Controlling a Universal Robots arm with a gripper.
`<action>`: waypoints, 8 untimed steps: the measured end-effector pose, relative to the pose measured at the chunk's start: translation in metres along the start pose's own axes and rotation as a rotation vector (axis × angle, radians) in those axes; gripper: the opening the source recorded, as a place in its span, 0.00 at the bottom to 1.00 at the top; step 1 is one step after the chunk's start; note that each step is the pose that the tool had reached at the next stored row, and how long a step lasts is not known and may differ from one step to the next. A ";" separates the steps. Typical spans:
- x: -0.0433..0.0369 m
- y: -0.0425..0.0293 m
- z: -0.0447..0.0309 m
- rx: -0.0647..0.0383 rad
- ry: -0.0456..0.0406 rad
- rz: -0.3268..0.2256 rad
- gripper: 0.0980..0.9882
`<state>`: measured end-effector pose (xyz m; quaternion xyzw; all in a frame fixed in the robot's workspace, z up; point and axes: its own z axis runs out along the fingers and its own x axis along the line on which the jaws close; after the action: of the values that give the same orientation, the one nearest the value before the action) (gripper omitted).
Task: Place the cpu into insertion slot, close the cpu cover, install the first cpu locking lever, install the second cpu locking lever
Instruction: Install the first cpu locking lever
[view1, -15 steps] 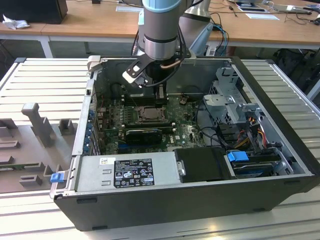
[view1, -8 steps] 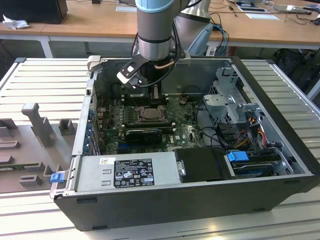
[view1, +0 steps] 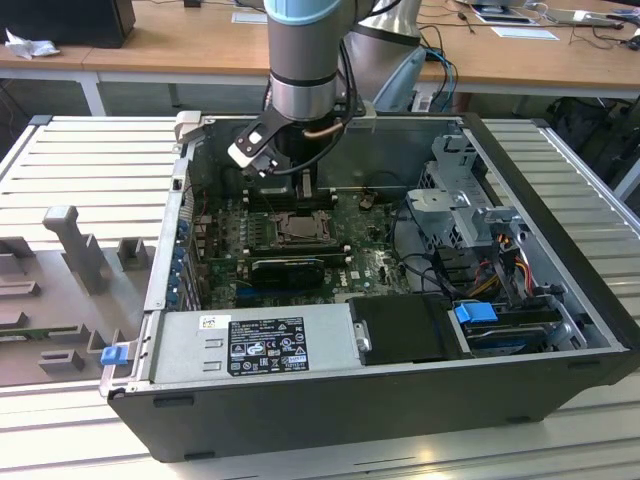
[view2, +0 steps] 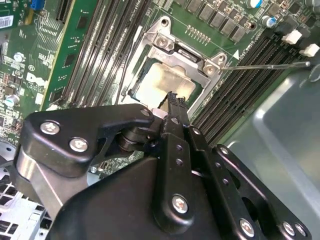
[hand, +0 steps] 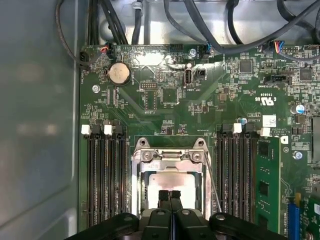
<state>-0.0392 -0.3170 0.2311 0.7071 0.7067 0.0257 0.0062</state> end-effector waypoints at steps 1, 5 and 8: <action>0.0001 0.0002 -0.0049 0.000 -0.0001 0.000 0.01; 0.0003 0.0005 -0.0113 0.000 0.0000 0.000 0.01; 0.0004 0.0006 -0.0144 0.000 -0.0001 0.000 0.01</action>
<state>-0.0392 -0.3170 0.2455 0.7071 0.7066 0.0257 0.0062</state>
